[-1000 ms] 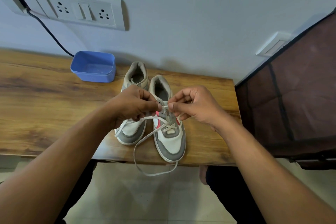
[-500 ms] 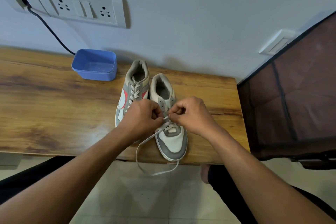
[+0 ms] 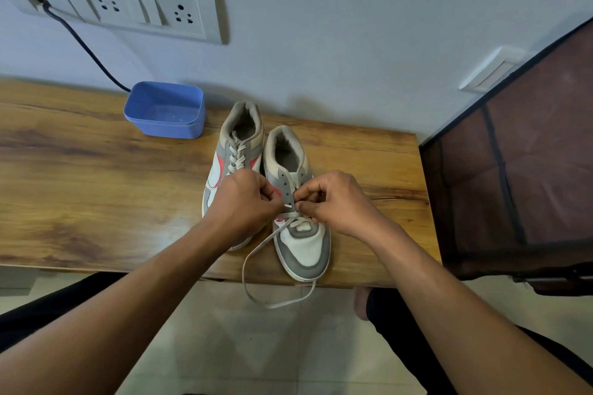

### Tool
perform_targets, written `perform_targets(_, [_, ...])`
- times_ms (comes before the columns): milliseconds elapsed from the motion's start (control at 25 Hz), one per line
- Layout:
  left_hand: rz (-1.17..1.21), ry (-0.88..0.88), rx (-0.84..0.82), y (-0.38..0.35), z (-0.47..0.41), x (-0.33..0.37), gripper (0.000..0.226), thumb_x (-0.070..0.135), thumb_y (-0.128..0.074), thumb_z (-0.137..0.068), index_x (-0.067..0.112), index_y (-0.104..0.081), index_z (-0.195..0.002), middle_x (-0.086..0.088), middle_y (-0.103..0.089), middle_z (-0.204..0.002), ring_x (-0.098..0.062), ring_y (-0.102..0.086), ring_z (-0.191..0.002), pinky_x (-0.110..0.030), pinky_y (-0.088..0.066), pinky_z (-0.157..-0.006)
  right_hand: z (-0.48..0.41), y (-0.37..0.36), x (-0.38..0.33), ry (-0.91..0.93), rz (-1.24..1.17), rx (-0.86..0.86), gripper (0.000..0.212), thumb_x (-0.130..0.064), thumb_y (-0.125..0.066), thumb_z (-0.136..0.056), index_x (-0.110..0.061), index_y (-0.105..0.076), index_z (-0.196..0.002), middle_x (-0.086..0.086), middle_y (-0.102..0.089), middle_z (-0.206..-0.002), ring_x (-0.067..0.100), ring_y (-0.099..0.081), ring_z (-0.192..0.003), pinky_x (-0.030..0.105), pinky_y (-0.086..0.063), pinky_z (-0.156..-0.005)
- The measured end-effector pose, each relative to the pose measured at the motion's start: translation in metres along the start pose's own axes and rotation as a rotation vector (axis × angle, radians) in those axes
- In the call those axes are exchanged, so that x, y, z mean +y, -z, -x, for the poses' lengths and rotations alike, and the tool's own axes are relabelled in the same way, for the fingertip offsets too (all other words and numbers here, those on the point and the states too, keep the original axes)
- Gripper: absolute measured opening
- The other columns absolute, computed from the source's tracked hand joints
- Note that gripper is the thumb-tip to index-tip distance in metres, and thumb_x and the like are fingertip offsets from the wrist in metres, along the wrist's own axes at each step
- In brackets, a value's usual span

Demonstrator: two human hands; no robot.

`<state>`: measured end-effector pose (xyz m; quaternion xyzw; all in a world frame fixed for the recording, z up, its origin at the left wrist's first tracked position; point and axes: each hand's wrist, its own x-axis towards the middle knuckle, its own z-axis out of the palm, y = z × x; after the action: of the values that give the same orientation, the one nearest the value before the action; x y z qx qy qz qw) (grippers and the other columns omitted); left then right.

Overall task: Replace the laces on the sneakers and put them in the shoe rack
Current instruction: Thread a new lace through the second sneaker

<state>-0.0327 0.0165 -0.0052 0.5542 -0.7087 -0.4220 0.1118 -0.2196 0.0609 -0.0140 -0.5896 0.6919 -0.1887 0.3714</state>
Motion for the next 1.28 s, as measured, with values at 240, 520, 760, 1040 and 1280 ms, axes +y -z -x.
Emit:
perform_targets(240, [0.029,-0.001,0.044,-0.0021,0.0020,0.0027,0.013,0.016,-0.076,-0.087,0.015,-0.071,-0.074,0.004,-0.072,-0.065,-0.010,-0.072,-0.064,-0.037,-0.064,-0.071,0.0003,-0.0006,0.0010,0.007,0.002,-0.006,0.016,-0.013,-0.082,-0.089,-0.023,-0.083,-0.101,-0.018,-0.070,-0.069,-0.006,-0.067,-0.064,0.015,-0.051,-0.067])
perform_targets(520, [0.007,0.016,0.014,-0.0027,0.0042,0.0027,0.013,0.014,-0.077,-0.084,0.013,-0.073,-0.071,0.005,-0.072,-0.063,-0.006,-0.070,-0.063,-0.036,-0.063,-0.073,0.0001,0.0000,0.0006,0.003,-0.009,-0.013,0.015,-0.013,-0.081,-0.089,-0.023,-0.082,-0.101,-0.018,-0.070,-0.069,-0.007,-0.066,-0.064,0.016,-0.052,-0.068])
perform_targets(760, [0.009,-0.048,0.040,-0.0054,0.0008,-0.0009,0.010,0.018,-0.074,-0.087,0.018,-0.071,-0.077,0.002,-0.074,-0.069,-0.010,-0.072,-0.067,-0.041,-0.062,-0.072,0.0014,-0.0002,0.0009,-0.006,-0.043,-0.016,0.019,-0.010,-0.080,-0.090,-0.029,-0.079,-0.094,-0.014,-0.070,-0.067,-0.005,-0.065,-0.059,0.016,-0.050,-0.063])
perform_targets(1040, [-0.037,-0.097,0.003,-0.0088,0.0040,0.0022,0.010,0.015,-0.073,-0.088,0.018,-0.072,-0.078,0.002,-0.072,-0.069,-0.009,-0.067,-0.062,-0.033,-0.060,-0.063,0.0013,-0.0033,0.0018,0.007,-0.033,-0.022,0.020,-0.014,-0.080,-0.091,-0.030,-0.077,-0.102,-0.007,-0.073,-0.076,0.008,-0.072,-0.072,0.032,-0.060,-0.072])
perform_targets(1280, [-0.040,-0.082,-0.028,-0.0063,0.0002,-0.0002,0.010,0.015,-0.072,-0.090,0.019,-0.071,-0.081,0.005,-0.073,-0.070,-0.004,-0.067,-0.061,-0.028,-0.060,-0.064,0.0017,-0.0025,0.0027,0.018,0.008,-0.024,0.019,-0.014,-0.079,-0.092,-0.024,-0.078,-0.108,-0.010,-0.072,-0.076,0.007,-0.071,-0.074,0.030,-0.058,-0.072])
